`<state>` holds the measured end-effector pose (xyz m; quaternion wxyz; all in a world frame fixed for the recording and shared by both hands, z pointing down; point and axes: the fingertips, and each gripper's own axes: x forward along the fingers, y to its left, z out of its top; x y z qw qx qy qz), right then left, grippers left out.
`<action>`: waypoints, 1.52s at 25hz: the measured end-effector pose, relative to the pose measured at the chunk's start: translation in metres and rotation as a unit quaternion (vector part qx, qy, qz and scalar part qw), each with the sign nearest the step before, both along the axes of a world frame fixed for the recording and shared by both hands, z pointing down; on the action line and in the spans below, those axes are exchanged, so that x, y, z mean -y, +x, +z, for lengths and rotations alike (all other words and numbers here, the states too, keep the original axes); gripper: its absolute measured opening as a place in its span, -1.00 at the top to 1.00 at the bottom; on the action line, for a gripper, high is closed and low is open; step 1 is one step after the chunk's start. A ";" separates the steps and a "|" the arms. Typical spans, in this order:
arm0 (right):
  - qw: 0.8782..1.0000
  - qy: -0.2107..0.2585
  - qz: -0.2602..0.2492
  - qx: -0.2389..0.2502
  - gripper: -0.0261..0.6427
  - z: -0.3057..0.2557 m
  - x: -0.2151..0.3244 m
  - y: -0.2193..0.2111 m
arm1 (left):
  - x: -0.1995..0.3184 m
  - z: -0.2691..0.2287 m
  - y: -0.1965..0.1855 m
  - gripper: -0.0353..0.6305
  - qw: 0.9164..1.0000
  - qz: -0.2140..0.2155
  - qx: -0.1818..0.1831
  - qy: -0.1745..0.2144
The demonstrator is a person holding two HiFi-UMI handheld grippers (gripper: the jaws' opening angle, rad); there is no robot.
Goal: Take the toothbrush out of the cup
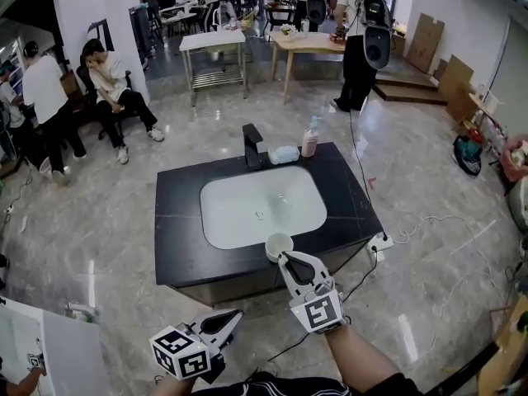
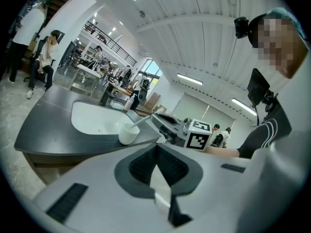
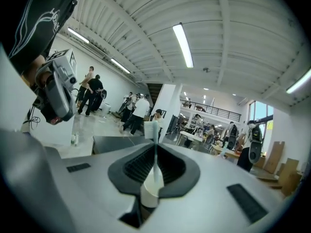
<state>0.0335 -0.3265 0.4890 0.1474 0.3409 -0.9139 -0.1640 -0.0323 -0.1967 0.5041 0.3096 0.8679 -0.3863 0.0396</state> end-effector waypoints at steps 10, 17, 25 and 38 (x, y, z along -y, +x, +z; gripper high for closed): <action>0.999 0.031 0.023 0.013 0.85 -0.065 -0.057 0.024 | -0.014 -0.025 0.008 0.88 0.999 0.042 -0.014 0.023; 0.983 0.071 0.026 0.168 0.85 -0.111 -0.113 0.028 | -0.029 -0.043 0.006 0.88 0.996 0.074 -0.023 0.041; 0.992 0.014 0.069 0.108 0.85 -0.079 -0.174 0.035 | -0.057 -0.057 -0.003 0.88 0.992 0.109 -0.021 0.065; 0.964 -0.101 0.124 0.211 0.85 -0.054 -0.269 0.016 | -0.117 -0.063 -0.015 0.88 0.981 0.175 -0.019 0.082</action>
